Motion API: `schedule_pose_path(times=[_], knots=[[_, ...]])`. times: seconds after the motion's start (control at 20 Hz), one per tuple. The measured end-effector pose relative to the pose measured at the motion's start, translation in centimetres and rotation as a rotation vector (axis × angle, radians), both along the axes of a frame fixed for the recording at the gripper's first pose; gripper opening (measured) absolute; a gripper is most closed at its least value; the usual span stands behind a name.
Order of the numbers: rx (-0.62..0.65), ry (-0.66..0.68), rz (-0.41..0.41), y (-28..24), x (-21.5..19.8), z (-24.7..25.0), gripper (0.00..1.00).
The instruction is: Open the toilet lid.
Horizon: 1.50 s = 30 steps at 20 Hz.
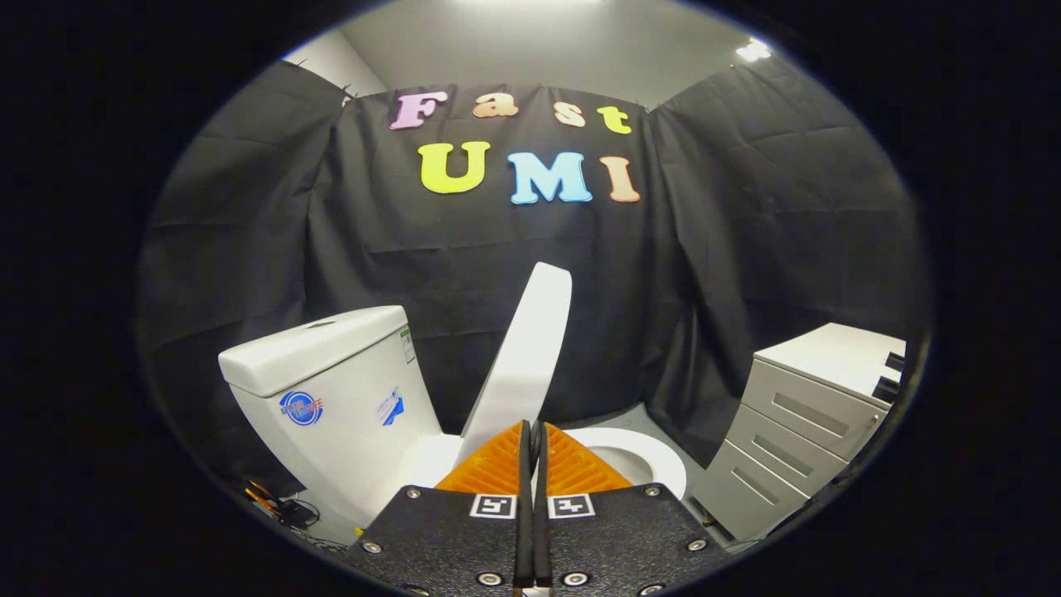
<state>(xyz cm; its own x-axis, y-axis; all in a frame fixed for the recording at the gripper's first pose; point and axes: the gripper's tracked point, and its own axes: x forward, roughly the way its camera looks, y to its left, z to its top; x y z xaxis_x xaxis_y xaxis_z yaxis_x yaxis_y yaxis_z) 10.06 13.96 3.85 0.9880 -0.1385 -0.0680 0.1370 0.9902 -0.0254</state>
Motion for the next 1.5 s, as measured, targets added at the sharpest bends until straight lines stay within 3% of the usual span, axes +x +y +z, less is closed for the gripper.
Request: schedule_pose_path(times=[1.05, 1.5], knots=[[-0.178, -0.096, 0.142, 9.5, 0.9, 2.6, 0.0], [-0.23, -0.085, 0.246, 13.0, 1.0, 2.7, 0.0]])
